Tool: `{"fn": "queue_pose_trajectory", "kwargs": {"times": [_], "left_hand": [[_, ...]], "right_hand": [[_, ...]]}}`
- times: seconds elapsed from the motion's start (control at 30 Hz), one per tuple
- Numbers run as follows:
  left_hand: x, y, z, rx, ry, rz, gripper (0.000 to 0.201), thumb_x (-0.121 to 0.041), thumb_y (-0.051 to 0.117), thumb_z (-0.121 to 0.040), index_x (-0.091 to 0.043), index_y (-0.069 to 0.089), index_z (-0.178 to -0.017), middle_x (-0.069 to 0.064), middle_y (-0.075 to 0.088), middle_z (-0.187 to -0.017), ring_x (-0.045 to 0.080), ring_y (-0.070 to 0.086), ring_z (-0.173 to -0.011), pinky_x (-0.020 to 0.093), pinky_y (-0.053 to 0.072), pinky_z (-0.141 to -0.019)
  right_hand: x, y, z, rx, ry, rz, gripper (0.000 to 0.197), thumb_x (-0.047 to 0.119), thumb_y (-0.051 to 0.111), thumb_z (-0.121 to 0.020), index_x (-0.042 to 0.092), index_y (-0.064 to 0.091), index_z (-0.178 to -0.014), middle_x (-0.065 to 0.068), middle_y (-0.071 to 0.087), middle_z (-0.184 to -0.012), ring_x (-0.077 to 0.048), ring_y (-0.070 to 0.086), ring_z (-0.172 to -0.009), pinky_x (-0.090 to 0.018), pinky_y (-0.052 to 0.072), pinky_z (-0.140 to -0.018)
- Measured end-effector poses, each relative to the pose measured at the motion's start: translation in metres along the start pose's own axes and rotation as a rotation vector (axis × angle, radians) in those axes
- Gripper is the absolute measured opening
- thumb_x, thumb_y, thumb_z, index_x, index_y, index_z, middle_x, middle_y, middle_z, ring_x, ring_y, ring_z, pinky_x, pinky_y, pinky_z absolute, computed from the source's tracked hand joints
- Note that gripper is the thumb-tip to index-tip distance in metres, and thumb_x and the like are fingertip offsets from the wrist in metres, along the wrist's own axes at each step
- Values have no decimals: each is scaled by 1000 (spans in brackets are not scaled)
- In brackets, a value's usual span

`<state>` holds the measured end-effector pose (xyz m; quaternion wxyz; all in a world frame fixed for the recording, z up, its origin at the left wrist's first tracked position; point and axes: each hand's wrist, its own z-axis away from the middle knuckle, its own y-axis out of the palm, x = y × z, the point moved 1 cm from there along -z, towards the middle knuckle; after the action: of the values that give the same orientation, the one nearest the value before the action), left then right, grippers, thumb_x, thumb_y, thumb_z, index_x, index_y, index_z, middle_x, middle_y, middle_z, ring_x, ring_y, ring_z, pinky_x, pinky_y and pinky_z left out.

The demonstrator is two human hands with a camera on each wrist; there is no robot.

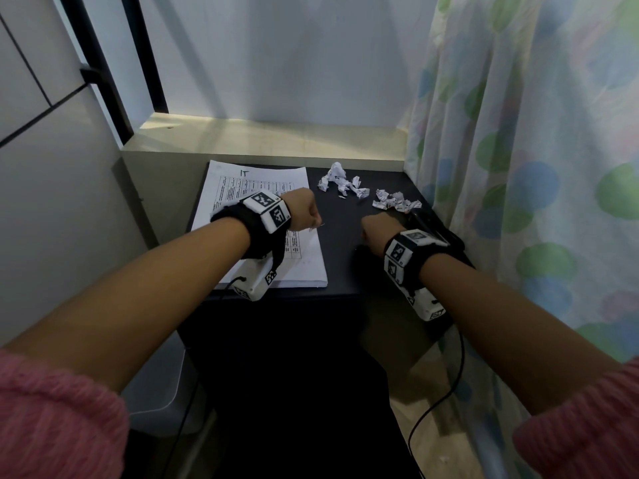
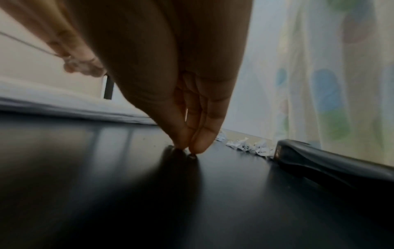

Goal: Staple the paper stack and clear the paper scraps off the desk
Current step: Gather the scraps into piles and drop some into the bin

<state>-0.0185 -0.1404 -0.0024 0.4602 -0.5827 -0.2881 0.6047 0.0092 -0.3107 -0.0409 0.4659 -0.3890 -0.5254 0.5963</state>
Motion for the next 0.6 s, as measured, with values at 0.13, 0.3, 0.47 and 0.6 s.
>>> {"fn": "queue_pose_trajectory", "kwargs": {"times": [0.13,0.3,0.47,0.6], "left_hand": [[-3,3,2,17,13,19,26,-9,54,-91,9,70,-99,12,69,-116,16,56,-83,27,46,-83],[-2,3,8,7,9,26,26,-9,54,-91,9,70,-100,12,70,-115,13,54,-82,27,46,-83],[16,-8,17,-29,-34,29,26,-10,54,-92,7,69,-104,14,69,-114,14,55,-82,27,46,-80],[41,-22,32,-53,-71,55,28,-15,56,-92,7,69,-103,15,69,-114,14,55,-80,24,43,-76]], "right_hand": [[5,14,7,49,-8,50,33,2,37,-95,-6,42,-126,-26,48,-133,-38,49,-124,-41,39,-101],[-2,18,7,35,30,-99,37,1,50,-87,-5,41,-123,-27,53,-127,-39,53,-118,-39,42,-95],[-22,7,4,-49,133,-410,31,-1,46,-88,0,50,-118,-23,57,-122,-34,55,-113,-32,43,-93],[-29,3,1,-52,160,-611,18,-1,40,-90,10,47,-103,-25,60,-110,-31,59,-93,-41,51,-87]]}}
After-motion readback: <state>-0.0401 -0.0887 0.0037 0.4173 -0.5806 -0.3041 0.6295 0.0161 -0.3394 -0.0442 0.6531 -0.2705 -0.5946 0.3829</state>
